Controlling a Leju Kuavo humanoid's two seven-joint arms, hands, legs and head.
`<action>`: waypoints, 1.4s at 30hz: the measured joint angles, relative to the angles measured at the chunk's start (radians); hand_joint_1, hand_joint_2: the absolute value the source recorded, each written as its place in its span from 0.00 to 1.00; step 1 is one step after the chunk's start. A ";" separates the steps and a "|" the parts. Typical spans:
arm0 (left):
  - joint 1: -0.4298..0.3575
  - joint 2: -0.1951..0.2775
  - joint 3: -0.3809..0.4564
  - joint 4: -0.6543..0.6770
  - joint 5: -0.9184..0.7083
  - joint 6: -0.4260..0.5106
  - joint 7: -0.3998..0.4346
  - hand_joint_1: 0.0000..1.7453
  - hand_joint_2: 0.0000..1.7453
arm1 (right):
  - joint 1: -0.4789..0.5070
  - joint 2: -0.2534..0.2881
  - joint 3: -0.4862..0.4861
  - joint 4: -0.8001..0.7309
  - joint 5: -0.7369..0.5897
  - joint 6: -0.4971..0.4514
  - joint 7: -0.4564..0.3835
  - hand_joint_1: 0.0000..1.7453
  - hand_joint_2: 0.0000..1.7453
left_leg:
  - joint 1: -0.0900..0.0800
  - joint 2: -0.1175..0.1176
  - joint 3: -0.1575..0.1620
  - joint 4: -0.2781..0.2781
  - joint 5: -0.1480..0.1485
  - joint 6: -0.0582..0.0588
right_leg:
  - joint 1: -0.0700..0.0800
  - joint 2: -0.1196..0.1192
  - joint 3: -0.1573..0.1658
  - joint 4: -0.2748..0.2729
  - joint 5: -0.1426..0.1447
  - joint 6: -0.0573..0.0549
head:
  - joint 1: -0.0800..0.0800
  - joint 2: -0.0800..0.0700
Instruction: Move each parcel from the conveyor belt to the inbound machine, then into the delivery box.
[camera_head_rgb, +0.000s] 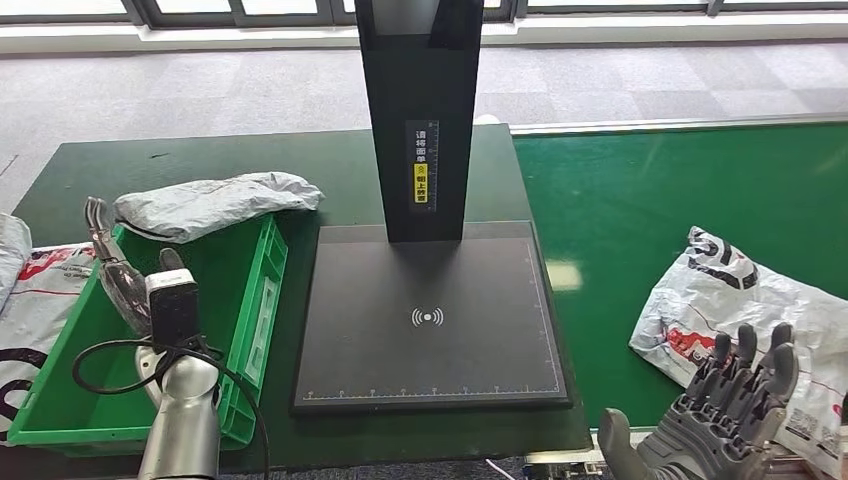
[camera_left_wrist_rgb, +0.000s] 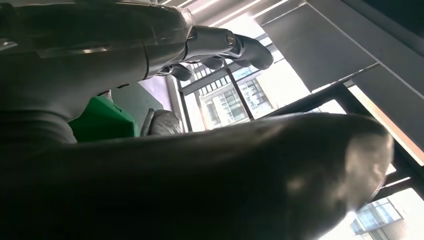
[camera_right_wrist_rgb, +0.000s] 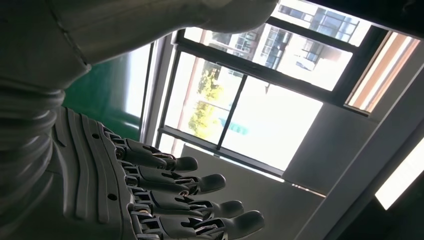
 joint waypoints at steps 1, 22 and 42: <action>-0.001 -0.005 0.009 0.002 -0.005 0.000 -0.002 0.00 0.00 | 0.000 0.000 0.000 0.001 0.003 0.000 0.000 0.00 1.00 | 0.000 0.000 0.000 0.000 0.000 0.000 | 0.000 0.000 0.000 0.000 0.000 0.000 | 0.000 0.000; 0.163 0.068 -0.202 -0.189 0.488 -0.111 0.000 0.00 0.00 | -0.051 -0.063 -0.391 0.124 0.459 0.224 0.445 0.00 1.00 | -0.001 0.001 -0.001 0.000 -0.001 0.001 | -0.001 0.000 0.000 0.000 0.000 0.000 | 0.000 0.000; 0.263 0.092 -0.236 -0.383 0.521 -0.153 -0.023 0.00 0.00 | -0.293 -0.162 -0.699 0.635 0.652 0.304 0.548 0.00 1.00 | -0.002 0.000 0.000 0.001 -0.001 0.003 | -0.002 0.000 0.000 0.000 0.000 0.002 | 0.000 0.000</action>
